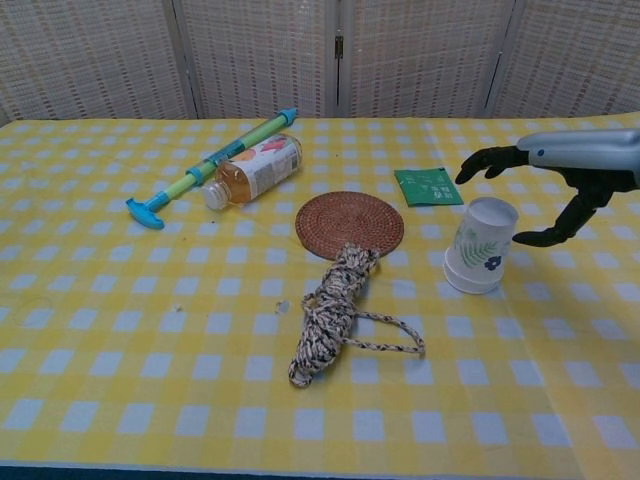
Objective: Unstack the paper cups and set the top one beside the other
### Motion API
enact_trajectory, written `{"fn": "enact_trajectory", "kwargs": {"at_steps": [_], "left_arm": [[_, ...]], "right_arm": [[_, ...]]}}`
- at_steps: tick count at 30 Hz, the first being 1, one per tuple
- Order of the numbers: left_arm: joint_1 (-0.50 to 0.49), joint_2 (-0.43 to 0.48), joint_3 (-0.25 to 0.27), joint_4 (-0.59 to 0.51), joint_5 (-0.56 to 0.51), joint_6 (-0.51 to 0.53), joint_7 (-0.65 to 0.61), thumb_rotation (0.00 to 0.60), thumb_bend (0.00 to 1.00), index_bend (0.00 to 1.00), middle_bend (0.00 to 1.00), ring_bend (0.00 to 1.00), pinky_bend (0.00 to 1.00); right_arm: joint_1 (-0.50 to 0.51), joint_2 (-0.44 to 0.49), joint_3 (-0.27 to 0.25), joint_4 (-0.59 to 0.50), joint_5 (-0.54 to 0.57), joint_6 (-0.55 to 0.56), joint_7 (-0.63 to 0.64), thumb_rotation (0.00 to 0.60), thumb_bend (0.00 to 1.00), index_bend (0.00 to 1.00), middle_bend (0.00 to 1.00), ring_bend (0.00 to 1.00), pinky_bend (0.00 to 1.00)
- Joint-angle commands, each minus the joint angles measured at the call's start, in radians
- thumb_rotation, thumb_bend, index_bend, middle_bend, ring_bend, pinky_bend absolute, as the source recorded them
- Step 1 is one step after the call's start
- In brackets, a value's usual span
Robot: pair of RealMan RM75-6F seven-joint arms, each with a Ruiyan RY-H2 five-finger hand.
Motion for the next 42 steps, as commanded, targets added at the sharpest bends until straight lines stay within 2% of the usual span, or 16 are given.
{"fn": "enact_trajectory", "kwargs": {"at_steps": [1, 19, 35, 42], "left_arm": [[0.000, 0.002, 0.001, -0.002, -0.001, -0.004, -0.005, 0.600, 0.32, 0.02, 0.00, 0.00, 0.00], [-0.002, 0.005, 0.009, -0.002, 0.003, -0.015, -0.030, 0.600, 0.32, 0.02, 0.00, 0.00, 0.00], [-0.002, 0.008, 0.011, -0.005, -0.003, -0.024, -0.031, 0.600, 0.32, 0.02, 0.00, 0.00, 0.00], [-0.004, 0.011, 0.009, -0.007, -0.004, -0.026, -0.030, 0.600, 0.32, 0.02, 0.00, 0.00, 0.00]], "right_arm": [[0.015, -0.007, -0.004, 0.018, 0.026, -0.014, -0.004, 0.600, 0.38, 0.18, 0.07, 0.10, 0.00], [0.054, -0.037, -0.021, 0.058, 0.084, -0.011, -0.004, 0.600, 0.38, 0.26, 0.10, 0.11, 0.00], [0.072, -0.047, -0.025, 0.069, 0.092, 0.001, 0.009, 0.600, 0.38, 0.37, 0.15, 0.13, 0.00], [0.066, -0.025, -0.020, 0.047, 0.082, 0.023, 0.030, 0.600, 0.39, 0.38, 0.16, 0.13, 0.00]]}}
